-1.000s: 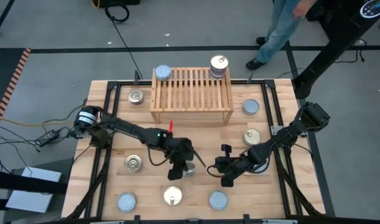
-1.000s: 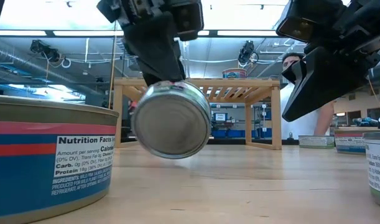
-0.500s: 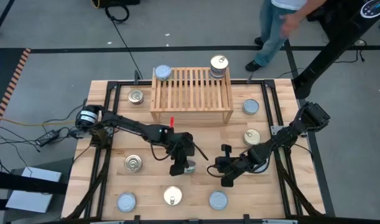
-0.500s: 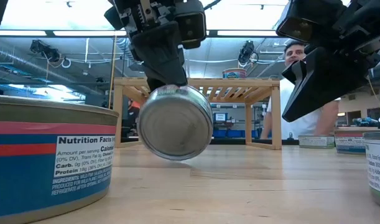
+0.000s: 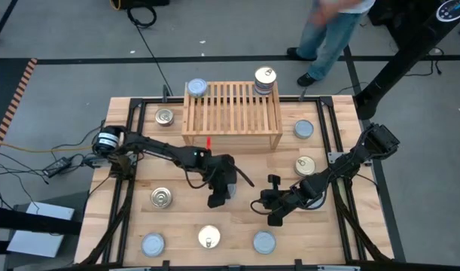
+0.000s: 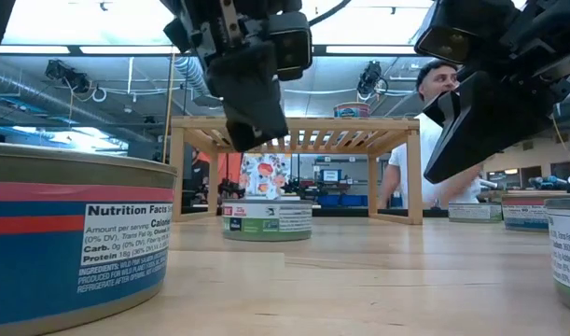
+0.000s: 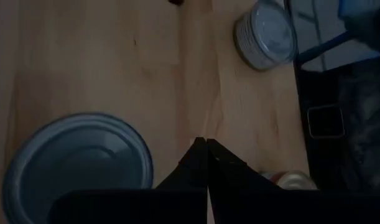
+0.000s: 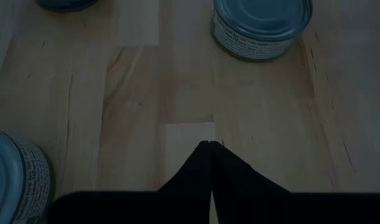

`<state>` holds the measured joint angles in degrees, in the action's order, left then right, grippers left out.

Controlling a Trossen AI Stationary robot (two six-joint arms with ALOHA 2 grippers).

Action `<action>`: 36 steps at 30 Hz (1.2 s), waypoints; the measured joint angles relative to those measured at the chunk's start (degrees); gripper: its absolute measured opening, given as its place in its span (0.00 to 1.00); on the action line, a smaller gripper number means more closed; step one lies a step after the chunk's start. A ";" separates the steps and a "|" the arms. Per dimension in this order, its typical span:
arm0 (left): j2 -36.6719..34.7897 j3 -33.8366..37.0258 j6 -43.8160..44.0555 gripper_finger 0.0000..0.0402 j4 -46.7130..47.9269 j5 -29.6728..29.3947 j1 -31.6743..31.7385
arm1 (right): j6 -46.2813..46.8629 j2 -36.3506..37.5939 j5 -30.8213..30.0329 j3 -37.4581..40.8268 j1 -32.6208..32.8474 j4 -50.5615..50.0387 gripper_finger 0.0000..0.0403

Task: Stack canned seafood by type on shelf
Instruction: Stack the green tuna can on top of the other green tuna can on the shelf

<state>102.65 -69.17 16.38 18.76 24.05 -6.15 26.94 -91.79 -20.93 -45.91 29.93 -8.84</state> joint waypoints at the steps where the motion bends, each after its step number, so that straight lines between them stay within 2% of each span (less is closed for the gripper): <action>1: 0.00 0.00 -0.98 0.00 0.29 -0.78 -0.32 | 0.00 0.00 0.00 0.00 0.00 0.02 0.02; 6: -1.04 0.04 -7.37 0.00 6.61 -19.35 -2.51 | 0.05 0.00 0.00 0.00 0.00 0.06 0.03; 9: -1.11 0.04 -11.94 0.00 10.33 -25.72 -4.23 | 0.07 0.00 0.00 0.00 0.00 0.20 0.04; 12: -1.10 0.04 -15.64 0.02 12.03 -27.78 -6.71 | -0.01 0.00 0.00 0.00 0.00 0.21 0.04; 17: -1.01 0.04 -19.51 0.12 12.27 -30.78 -10.34 | -0.11 0.00 0.00 0.00 0.00 0.24 0.02; 22: -1.01 0.04 -20.52 0.22 11.93 -37.30 -12.13 | 0.04 0.00 0.00 0.00 0.00 0.28 0.04; 26: -0.19 0.04 -20.67 0.25 12.07 -36.98 -12.02 | 0.04 0.00 0.00 0.00 0.00 0.35 0.04; 36: 4.49 -0.20 -22.51 0.25 11.34 -36.37 -12.44 | -0.11 0.00 0.01 -0.04 0.00 0.71 0.04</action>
<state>107.14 -69.36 -6.13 30.11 -12.32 -18.59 26.83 -91.79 -20.92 -45.95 29.93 -8.14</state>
